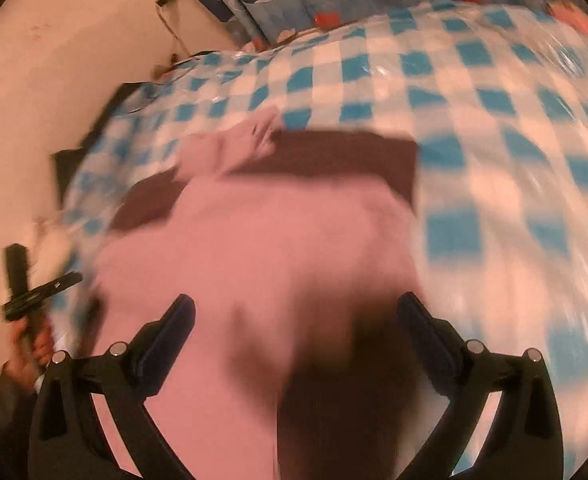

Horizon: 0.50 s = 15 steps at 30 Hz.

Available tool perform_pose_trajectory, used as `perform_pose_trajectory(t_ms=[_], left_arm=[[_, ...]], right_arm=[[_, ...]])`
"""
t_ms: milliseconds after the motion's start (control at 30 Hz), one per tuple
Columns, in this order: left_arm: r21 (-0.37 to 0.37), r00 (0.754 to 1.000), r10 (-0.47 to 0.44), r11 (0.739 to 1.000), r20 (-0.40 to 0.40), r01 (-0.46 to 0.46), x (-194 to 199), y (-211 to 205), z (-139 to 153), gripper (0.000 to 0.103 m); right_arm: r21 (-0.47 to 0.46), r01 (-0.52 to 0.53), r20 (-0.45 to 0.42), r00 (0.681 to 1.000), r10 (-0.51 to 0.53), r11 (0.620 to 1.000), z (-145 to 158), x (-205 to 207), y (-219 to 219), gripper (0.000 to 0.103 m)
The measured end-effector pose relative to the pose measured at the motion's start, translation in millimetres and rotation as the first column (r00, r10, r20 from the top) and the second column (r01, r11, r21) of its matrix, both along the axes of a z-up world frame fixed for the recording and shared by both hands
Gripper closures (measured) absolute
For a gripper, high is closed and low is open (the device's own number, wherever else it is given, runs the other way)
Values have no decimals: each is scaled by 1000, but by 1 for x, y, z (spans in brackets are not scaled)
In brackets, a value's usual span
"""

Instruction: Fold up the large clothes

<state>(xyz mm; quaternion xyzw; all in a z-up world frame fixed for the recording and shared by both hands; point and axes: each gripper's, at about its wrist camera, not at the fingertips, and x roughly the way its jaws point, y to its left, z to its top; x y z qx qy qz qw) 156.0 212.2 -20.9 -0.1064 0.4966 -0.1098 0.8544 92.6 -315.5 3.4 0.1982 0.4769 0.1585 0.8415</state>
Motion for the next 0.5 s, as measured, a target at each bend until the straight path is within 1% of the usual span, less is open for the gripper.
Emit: perform_pose_trajectory(t_ms=[33,67,100,133,167,200,233,267,300,400,500], left_arm=[[-15,1000,10,1000,-12,-10,-33,21,4,20],[-32,999,20,999,-30,-21,-56,37,3,20],[-58,997,40,997,-69,-44,-89,59,-2,19],[-79,994,51,995,-100,-59,-107,71,-7,19],[-114,988,62,990,-141,-78,-127,84,-16,19],[-173,978,76,979,-193,-110,-154,98,-26,19],[-223,969,81,965,-234,-135,-173,105,-36,19],[-255,960,83,955,-266,-153,-188,109,-44,19],[-271,956,82,949,-282,-161,-197,109,-50,19],[-301,953,81,938,-292,-172,-236,107,-59,19],[-348,951,80,919,-298,-186,-258,106,-66,16]], right_arm=[[29,-4,-21,1000,4,1000,0,-39,-12,6],[45,-4,-39,999,6,999,-1,-55,-13,6],[92,2,-74,997,5,996,-7,-88,-22,6],[136,15,-108,994,0,991,-13,-114,-26,6],[166,27,-140,990,-4,986,-18,-136,-29,6],[179,40,-162,987,-10,983,-24,-160,-32,6],[194,50,-174,985,-16,980,-27,-180,-32,6],[218,57,-189,982,-15,974,-30,-194,-32,6],[249,63,-202,979,-12,966,-34,-210,-30,6],[265,61,-233,972,3,962,-41,-235,-24,6],[293,56,-272,962,27,955,-48,-252,-19,6]])
